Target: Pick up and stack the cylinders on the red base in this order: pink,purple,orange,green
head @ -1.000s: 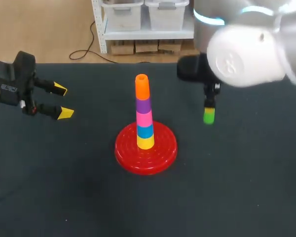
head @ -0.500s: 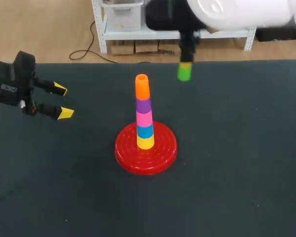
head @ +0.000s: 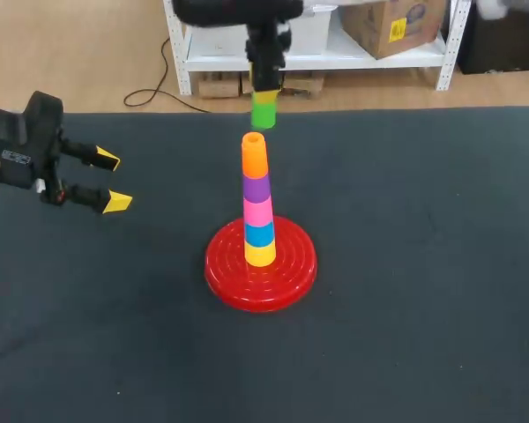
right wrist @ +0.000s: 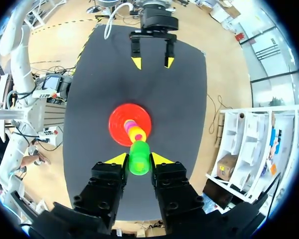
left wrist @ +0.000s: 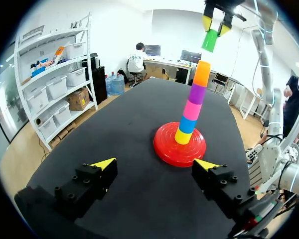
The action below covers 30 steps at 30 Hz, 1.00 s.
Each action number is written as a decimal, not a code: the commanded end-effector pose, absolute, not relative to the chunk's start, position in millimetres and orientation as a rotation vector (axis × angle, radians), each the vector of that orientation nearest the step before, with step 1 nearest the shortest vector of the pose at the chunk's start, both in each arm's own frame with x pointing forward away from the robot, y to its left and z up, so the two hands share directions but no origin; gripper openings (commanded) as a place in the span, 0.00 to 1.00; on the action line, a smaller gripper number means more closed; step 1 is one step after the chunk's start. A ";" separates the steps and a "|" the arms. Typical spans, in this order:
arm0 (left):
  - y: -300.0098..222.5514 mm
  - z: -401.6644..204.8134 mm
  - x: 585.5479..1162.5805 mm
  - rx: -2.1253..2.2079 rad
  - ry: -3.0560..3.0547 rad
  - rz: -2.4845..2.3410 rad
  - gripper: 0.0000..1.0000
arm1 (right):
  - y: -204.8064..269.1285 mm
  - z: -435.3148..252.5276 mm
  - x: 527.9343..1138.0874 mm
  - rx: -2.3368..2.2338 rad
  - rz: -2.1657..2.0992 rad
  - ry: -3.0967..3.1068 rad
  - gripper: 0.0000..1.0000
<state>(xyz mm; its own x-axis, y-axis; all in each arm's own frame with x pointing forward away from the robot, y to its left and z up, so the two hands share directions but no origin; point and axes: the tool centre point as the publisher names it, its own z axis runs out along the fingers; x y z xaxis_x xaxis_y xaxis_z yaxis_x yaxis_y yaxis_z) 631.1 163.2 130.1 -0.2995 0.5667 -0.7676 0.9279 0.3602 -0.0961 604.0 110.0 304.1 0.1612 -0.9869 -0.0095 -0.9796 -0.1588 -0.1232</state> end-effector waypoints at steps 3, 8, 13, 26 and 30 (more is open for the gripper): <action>163.8 129.0 630.6 1.291 1.978 -0.724 1.00 | 119.9 295.6 603.3 -2.339 -0.115 1.968 0.00; 163.8 129.0 630.6 1.291 1.978 -0.724 1.00 | 121.4 290.6 604.1 -2.352 -0.116 1.977 0.00; 163.8 129.0 630.6 1.291 1.978 -0.724 1.00 | 120.5 286.7 605.3 -2.353 -0.120 1.990 0.00; 163.8 129.0 630.6 1.291 1.978 -0.724 1.00 | 121.0 276.5 609.3 -2.355 -0.080 2.025 0.00; 163.8 129.0 630.6 1.291 1.978 -0.724 1.00 | 120.4 274.3 610.0 -2.351 -0.037 2.031 0.00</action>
<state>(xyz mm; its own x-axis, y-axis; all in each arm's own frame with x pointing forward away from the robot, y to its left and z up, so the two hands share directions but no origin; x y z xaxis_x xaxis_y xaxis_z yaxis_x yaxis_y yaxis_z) 631.1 163.2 130.1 -0.2995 0.5667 -0.7676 0.9279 0.3602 -0.0961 605.9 122.5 275.0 0.1447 -0.9895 0.0030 -0.9881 -0.1447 -0.0526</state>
